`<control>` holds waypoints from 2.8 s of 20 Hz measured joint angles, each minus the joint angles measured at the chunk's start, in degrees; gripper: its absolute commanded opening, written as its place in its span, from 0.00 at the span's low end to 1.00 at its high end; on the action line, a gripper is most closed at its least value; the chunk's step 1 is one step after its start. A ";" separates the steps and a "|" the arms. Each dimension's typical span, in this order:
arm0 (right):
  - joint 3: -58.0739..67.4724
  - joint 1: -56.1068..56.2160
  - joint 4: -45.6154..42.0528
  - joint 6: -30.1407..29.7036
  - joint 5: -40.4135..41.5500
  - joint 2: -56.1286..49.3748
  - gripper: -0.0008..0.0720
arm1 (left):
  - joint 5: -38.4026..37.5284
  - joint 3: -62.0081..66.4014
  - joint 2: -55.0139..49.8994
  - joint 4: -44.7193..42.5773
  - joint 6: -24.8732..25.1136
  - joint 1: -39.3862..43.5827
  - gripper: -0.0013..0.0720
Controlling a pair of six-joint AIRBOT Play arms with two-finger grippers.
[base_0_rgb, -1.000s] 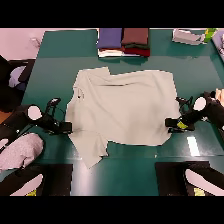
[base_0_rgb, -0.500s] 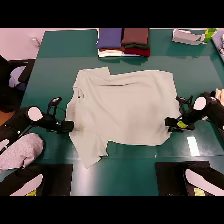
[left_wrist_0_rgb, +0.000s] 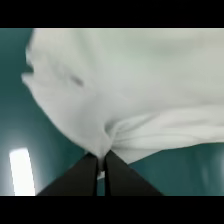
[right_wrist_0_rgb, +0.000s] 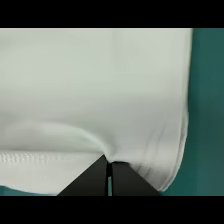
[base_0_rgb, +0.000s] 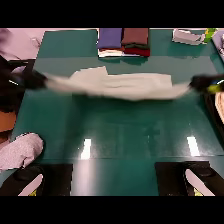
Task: Fold the shirts.
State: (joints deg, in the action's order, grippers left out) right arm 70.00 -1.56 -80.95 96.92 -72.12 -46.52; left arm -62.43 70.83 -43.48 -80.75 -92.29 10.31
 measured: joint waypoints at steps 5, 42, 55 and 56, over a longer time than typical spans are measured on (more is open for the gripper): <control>22.97 -0.07 -1.64 -0.44 0.52 3.30 0.03 | -1.36 26.29 3.34 -3.48 0.44 0.00 0.05; 16.35 -3.32 -8.41 -8.17 -7.50 -39.69 0.03 | -16.06 23.32 -53.22 -3.58 5.73 0.00 0.05; 4.11 -5.40 -0.87 -8.57 -4.96 -32.26 0.44 | -15.19 15.54 -47.65 0.72 4.72 -0.04 0.68; 2.29 -6.29 -0.87 -8.59 -5.46 -29.99 0.44 | -15.26 13.81 -44.94 0.07 4.39 -0.04 0.68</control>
State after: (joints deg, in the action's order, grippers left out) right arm 72.29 -7.86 -81.82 88.33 -77.58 -76.51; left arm -77.69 84.64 -88.42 -80.68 -87.90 10.26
